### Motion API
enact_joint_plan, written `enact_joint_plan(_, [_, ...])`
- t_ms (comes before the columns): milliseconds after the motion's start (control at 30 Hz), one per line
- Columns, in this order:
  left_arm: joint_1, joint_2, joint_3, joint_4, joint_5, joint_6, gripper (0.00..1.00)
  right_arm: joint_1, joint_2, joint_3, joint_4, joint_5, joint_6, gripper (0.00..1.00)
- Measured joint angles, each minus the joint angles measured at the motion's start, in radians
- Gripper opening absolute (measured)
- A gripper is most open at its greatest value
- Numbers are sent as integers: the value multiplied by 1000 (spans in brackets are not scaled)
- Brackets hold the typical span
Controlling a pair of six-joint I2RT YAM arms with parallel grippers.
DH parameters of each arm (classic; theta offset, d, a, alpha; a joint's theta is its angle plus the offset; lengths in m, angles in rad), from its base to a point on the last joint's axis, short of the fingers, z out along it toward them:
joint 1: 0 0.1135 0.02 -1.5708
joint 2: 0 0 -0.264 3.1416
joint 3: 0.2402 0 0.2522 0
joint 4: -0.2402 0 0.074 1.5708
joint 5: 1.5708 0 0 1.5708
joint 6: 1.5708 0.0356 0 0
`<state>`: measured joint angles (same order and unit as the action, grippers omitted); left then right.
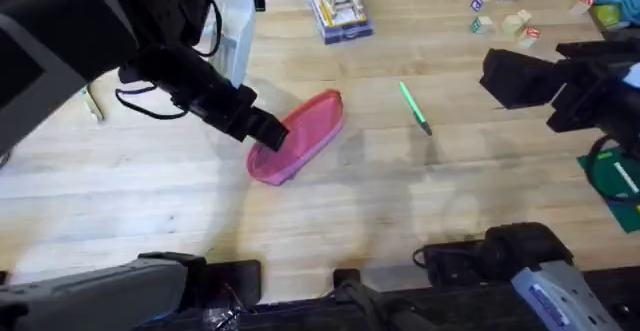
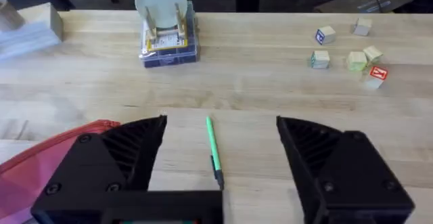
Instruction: Unzip the bag, pick up the pens from the table one at a time and place them inside, then zip the bag closed.
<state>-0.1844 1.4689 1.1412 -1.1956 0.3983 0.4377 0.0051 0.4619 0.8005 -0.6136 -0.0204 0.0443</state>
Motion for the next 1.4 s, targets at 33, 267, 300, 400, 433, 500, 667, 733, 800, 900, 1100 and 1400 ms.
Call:
enact_joint_plan(33, [0, 0, 0, 5, -1, 0, 771, 0, 0, 0, 0, 0, 0, 997])
enact_joint_plan(267, [0, 0, -22, 33, -2, 0, 769, 0, 0, 0, 0, 0, 0, 997])
enact_joint_plan(300, [0, 0, -26, 33, -3, 0, 769, 0, 0, 0, 0, 0, 0, 997])
enact_joint_plan(400, [0, 0, -38, 38, -3, 0, 751, 0, 0, 0, 0, 0, 0, 997])
enact_joint_plan(433, [0, 0, -42, 40, -3, 0, 745, 0, 0, 0, 0, 0, 0, 997])
enact_joint_plan(500, [0, 0, -45, 40, -3, 0, 712, 0, 0, 0, 0, 0, 0, 998])
enact_joint_plan(667, [0, 0, -55, 53, -9, 1, 649, 0, 0, 0, 0, 0, 0, 998])
enact_joint_plan(733, [0, 0, -67, 58, -14, 0, 632, 0, 0, 0, 0, 0, 0, 997])
enact_joint_plan(800, [0, 0, -74, 60, -18, 0, 611, 0, 0, 0, 0, 0, 0, 997])
enact_joint_plan(900, [0, 0, -76, 64, -22, 0, 544, 0, 0, 0, 0, 0, 0, 997])
enact_joint_plan(1100, [-2, 0, -77, 74, -18, 2, 58, 0, 0, 0, 0, 0, 0, 997])
enact_joint_plan(1400, [-2, 3, -77, 75, -18, 2, 45, 0, 0, 0, 1, -4, 9, 997])
